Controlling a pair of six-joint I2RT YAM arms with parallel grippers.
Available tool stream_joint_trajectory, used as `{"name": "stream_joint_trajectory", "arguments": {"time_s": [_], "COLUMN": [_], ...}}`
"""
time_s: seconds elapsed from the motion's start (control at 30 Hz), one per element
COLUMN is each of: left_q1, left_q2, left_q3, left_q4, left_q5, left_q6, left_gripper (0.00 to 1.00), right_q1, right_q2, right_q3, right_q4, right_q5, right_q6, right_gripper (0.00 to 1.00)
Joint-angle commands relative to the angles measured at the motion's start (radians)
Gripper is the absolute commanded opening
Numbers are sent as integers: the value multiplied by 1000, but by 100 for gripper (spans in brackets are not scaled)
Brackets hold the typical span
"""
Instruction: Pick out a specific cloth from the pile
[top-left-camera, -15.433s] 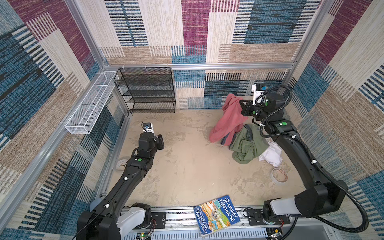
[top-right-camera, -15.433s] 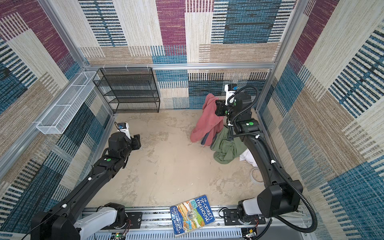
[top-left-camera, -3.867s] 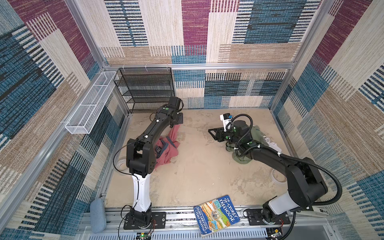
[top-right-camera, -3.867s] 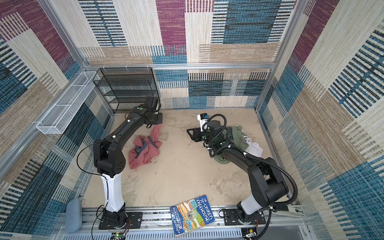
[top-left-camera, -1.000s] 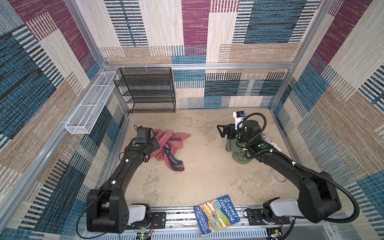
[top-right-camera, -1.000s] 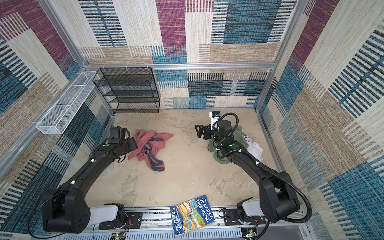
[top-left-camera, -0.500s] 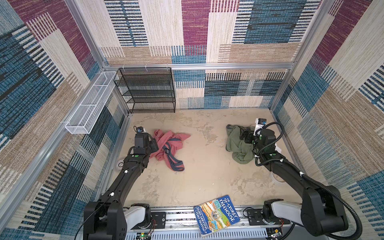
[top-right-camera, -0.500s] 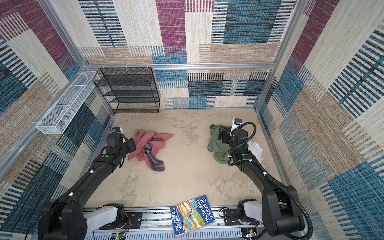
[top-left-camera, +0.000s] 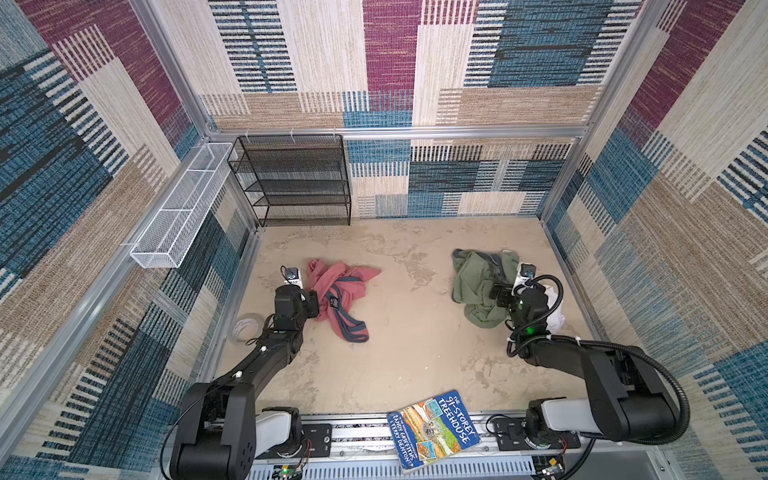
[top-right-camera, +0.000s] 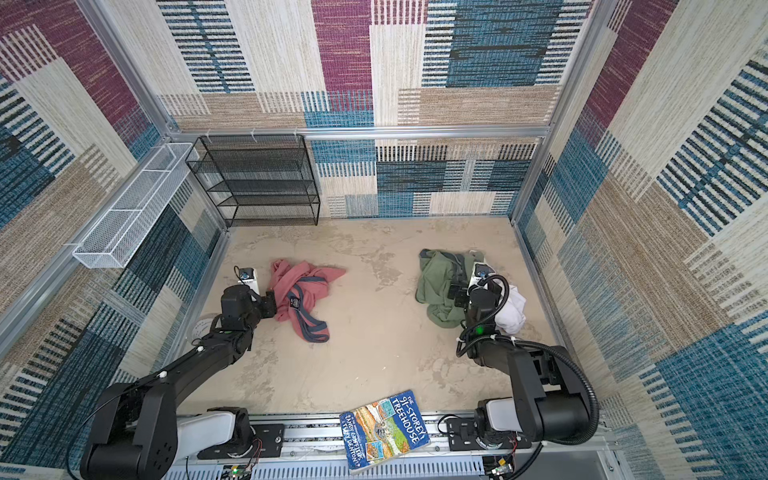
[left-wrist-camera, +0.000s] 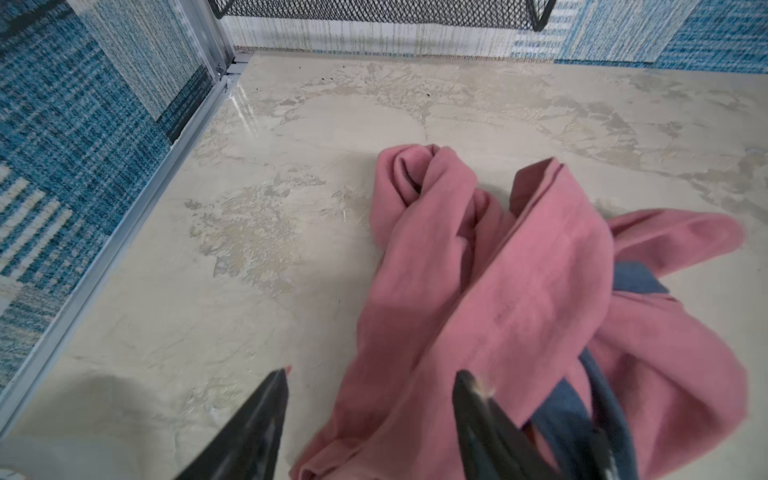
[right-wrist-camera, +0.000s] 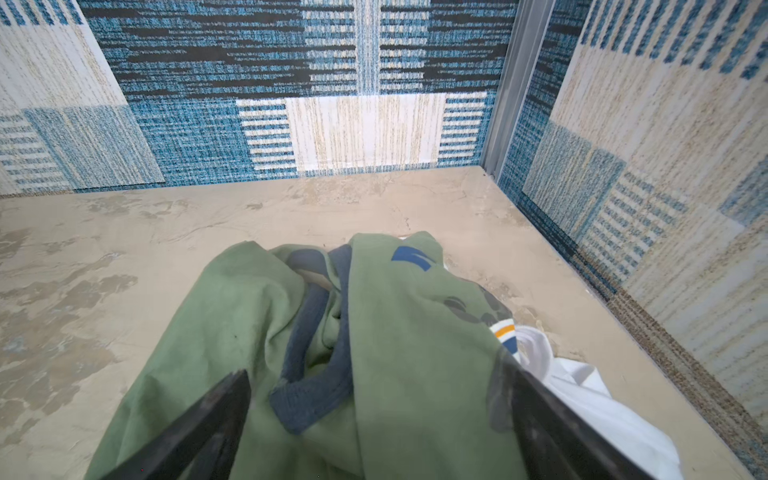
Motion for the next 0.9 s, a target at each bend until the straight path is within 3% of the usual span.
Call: {"name": "stream_joint_trajectory", "arguments": {"time_s": [0.0, 0.13, 0.2, 0.27, 0.33, 0.4, 0.5, 0.57, 0.87], "left_q1": [9, 24, 45, 70, 79, 87, 89, 89, 90], "left_q2": [41, 112, 148, 201, 286, 259, 285, 272, 280], "left_q3": [-33, -33, -38, -37, -61, -39, -51, -33, -42], "left_q4": [200, 304, 371, 402, 532, 434, 508, 450, 482], "left_q5": [22, 4, 31, 77, 89, 108, 96, 95, 100], "left_q6": [38, 70, 76, 58, 55, 41, 42, 40, 42], "left_gripper": [66, 66, 66, 66, 66, 66, 66, 66, 67], "right_q1": [-2, -14, -25, -52, -70, -73, -75, -74, -75], "right_q2": [32, 84, 120, 104, 134, 157, 153, 156, 152], "right_q3": [-16, -47, -76, -72, -98, -119, -113, -116, -113], "right_q4": [196, 280, 371, 333, 401, 462, 440, 454, 439], "right_q5": [-4, -50, -64, -108, -145, -163, -167, -165, -169], "right_q6": [-30, -32, -26, -4, 4, -1, 0, -2, -2], "right_gripper": [100, 100, 100, 100, 100, 100, 100, 100, 100]}}
